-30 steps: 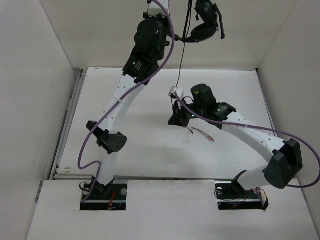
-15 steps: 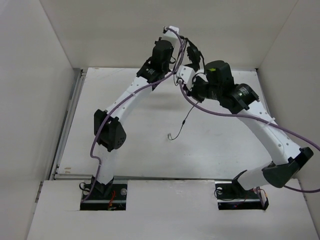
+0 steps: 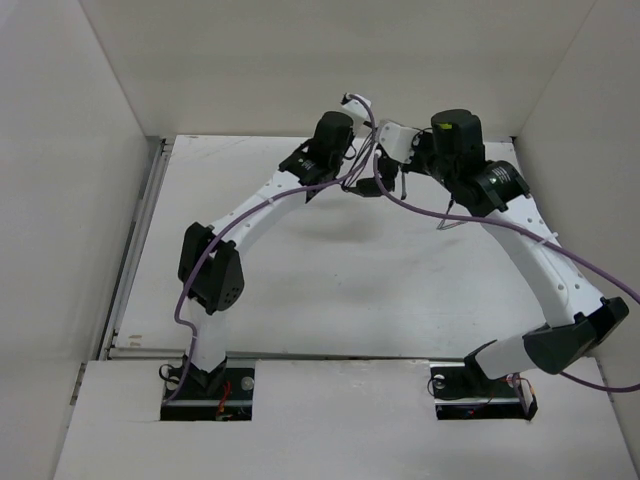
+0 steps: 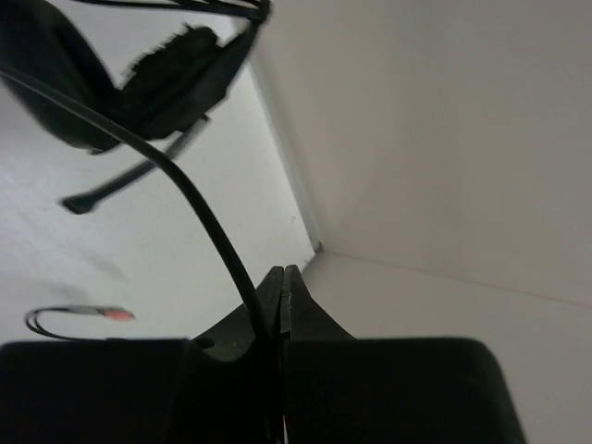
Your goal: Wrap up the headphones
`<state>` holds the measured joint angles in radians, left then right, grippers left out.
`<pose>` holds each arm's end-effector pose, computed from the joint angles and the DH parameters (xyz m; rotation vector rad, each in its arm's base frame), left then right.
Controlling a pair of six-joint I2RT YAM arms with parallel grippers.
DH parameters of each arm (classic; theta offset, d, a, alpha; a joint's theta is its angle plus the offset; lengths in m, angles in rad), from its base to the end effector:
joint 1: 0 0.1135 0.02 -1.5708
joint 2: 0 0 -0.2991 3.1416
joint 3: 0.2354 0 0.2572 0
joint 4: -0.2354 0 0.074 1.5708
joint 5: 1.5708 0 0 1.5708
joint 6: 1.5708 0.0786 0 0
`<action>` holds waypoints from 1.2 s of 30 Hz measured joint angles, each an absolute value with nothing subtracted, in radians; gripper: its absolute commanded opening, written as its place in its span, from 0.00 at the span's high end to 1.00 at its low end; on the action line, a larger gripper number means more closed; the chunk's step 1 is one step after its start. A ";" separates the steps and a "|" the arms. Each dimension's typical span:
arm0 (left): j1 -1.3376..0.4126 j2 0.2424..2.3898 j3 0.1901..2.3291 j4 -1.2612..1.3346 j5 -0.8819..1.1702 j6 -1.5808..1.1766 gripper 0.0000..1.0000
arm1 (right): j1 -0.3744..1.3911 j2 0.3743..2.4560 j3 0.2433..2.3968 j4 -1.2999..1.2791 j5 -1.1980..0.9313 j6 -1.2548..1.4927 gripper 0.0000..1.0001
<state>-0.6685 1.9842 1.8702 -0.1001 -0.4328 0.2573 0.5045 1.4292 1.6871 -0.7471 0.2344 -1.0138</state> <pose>0.4422 -0.3073 0.3877 0.5008 1.6932 0.0881 0.3040 0.1470 0.4607 -1.3293 1.6154 -0.5535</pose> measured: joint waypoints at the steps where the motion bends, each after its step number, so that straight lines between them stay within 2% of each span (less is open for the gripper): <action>1: -0.668 1.967 1.860 -0.106 -0.427 0.258 0.99 | 0.496 1.429 1.686 -0.730 0.255 -1.036 0.99; 9: -0.685 1.842 1.808 -0.150 -0.374 0.257 1.00 | 0.440 1.429 1.627 -0.501 0.345 -1.153 0.99; 22: -0.799 1.749 1.775 -0.241 -0.239 0.228 1.00 | 0.352 1.428 1.489 -0.155 0.313 -1.166 0.99; 25: -0.816 1.714 1.775 -0.245 -0.228 0.222 1.00 | 0.317 1.429 1.483 -0.143 0.288 -1.125 0.98; 30: -0.839 1.666 1.788 -0.263 -0.192 0.202 1.00 | 0.262 1.429 1.470 -0.147 0.223 -1.013 0.88; 36: -0.861 1.662 1.851 -0.311 -0.145 0.175 1.00 | 0.186 1.429 1.477 -0.211 0.030 -0.759 0.84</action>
